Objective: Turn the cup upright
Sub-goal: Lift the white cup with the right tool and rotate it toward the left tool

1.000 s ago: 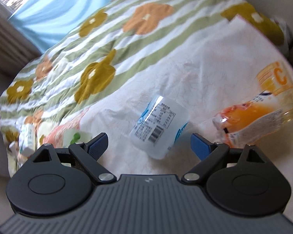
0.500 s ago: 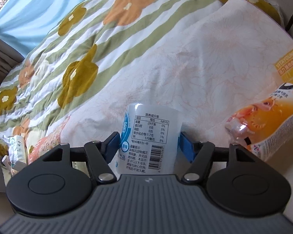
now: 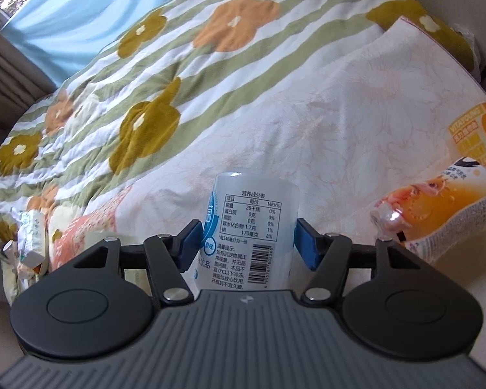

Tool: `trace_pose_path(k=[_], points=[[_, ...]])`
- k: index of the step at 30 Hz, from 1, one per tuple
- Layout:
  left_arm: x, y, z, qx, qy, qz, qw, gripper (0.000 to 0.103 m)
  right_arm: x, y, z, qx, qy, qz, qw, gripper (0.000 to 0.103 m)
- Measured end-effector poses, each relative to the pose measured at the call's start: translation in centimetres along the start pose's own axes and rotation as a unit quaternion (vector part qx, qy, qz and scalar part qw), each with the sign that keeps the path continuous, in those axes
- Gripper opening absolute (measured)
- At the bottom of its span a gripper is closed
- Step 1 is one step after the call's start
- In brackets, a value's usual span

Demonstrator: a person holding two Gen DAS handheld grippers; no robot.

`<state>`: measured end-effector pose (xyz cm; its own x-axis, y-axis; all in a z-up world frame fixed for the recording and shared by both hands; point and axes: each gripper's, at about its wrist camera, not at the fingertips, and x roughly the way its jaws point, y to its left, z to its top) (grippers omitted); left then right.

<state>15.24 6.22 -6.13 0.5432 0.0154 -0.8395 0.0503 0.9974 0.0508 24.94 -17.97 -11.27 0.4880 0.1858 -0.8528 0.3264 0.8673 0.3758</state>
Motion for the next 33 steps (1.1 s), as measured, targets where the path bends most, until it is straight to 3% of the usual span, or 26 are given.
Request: trace_pose_path(k=[7, 19, 33], points=[[-1.9, 0.2, -1.7, -0.007, -0.010, 0.002, 0.9999, 0.103, -3.7, -0.2, -3.9, -0.052, 0.025, 0.010, 0.998, 0.077], [-4.2, -0.6, -5.7, -0.007, -0.009, 0.001, 0.9999, 0.103, -6.3, -3.0, -10.5, -0.068, 0.060, 0.005, 0.996, 0.077], [-4.5, -2.4, -8.7, -0.006, 0.005, -0.007, 0.9999, 0.103, -4.6, -3.9, -12.5, -0.095, 0.043, 0.005, 0.995, 0.078]])
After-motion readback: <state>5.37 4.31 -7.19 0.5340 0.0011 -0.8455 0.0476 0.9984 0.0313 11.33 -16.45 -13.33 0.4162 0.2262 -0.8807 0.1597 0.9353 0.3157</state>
